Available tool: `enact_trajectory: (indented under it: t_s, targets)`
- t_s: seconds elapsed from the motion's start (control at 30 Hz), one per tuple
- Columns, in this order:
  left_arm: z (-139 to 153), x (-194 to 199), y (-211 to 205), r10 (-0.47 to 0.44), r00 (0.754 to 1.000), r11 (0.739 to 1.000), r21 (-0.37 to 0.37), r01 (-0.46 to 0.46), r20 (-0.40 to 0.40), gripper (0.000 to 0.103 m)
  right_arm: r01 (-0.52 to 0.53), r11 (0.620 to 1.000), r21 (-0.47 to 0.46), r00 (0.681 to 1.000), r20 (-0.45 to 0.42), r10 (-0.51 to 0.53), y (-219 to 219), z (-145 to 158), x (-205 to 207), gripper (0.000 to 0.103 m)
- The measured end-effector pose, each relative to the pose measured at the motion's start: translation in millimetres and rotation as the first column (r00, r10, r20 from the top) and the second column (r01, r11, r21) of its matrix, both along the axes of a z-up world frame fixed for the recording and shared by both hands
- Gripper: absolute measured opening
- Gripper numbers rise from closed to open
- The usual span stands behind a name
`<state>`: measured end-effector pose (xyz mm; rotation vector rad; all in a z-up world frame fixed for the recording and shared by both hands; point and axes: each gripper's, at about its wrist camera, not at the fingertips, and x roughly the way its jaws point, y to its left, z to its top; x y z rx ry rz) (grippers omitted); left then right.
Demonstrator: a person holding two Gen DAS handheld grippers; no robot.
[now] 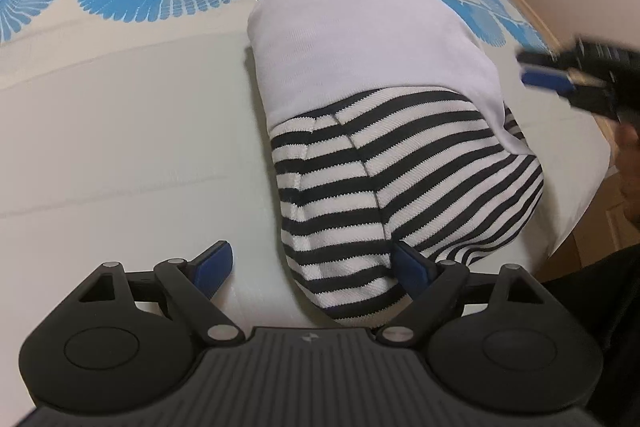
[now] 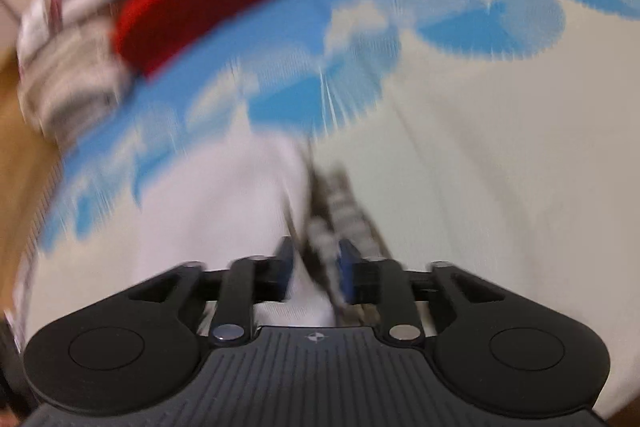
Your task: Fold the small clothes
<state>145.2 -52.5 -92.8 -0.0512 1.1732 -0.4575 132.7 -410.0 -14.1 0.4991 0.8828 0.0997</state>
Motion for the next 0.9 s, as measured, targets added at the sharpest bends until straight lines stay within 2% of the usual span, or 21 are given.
enact_trajectory:
  t_s: [0.07,0.17,0.27,0.33,0.43,0.53,0.57,0.6,0.67,0.73,0.77,0.87,0.9]
  targets:
    - [0,0,-1,-0.006,1.0,1.0,0.005,0.006,0.007,0.09,0.032,0.999,0.04,0.999,0.016,-0.033,-1,-1,14,0.042]
    - [0,1,1,-0.003,1.0,1.0,-0.003,0.003,-0.001,0.09,0.075,0.992,0.102,0.997,-0.036,-0.072,3,-16,39,0.047]
    - [0,1,2,-0.001,1.0,1.0,-0.004,0.001,-0.004,0.092,0.138,0.982,0.131,0.987,-0.096,-0.126,5,-32,60,0.047]
    - [-1,0,1,-0.005,1.0,1.0,0.005,0.005,0.002,0.093,0.162,0.967,0.195,0.984,-0.112,-0.142,4,-41,69,0.045]
    - [-1,2,2,-0.002,1.0,1.0,0.013,0.002,0.009,0.095,0.15,0.949,0.279,0.988,-0.074,-0.134,8,-39,75,0.003]
    - [3,3,3,0.007,1.0,0.999,-0.032,-0.007,0.011,0.095,0.207,0.922,0.327,0.97,0.056,-0.238,-3,-21,70,0.002]
    - [4,2,2,0.004,1.0,0.999,-0.035,-0.003,0.016,0.095,0.229,0.922,0.313,0.963,0.066,-0.261,-6,-20,69,0.002]
    - [4,2,0,-0.006,1.0,1.0,-0.026,0.007,0.022,0.095,0.256,0.938,0.232,0.962,0.04,-0.272,-6,-21,71,0.002]
    - [2,0,-3,-0.02,1.0,1.0,-0.013,0.02,0.018,0.095,0.279,0.959,0.054,0.959,-0.069,-0.276,-1,-36,77,0.002]
    - [1,-2,-3,-0.022,1.0,1.0,0.0,0.022,0.015,0.095,0.256,0.966,-0.034,0.952,-0.164,-0.258,4,-52,80,0.002]
    - [2,-2,-3,-0.018,1.0,1.0,0.003,0.018,0.017,0.095,0.243,0.969,-0.042,0.955,-0.165,-0.247,7,-51,79,0.003]
    - [4,-1,2,0.002,1.0,1.0,-0.007,-0.001,0.014,0.095,0.233,0.969,-0.086,0.969,-0.058,-0.239,9,-32,68,0.009]
    - [5,-1,3,0.006,1.0,1.0,-0.012,-0.006,0.011,0.095,0.233,0.969,-0.077,0.971,-0.03,-0.236,7,-25,62,0.014]
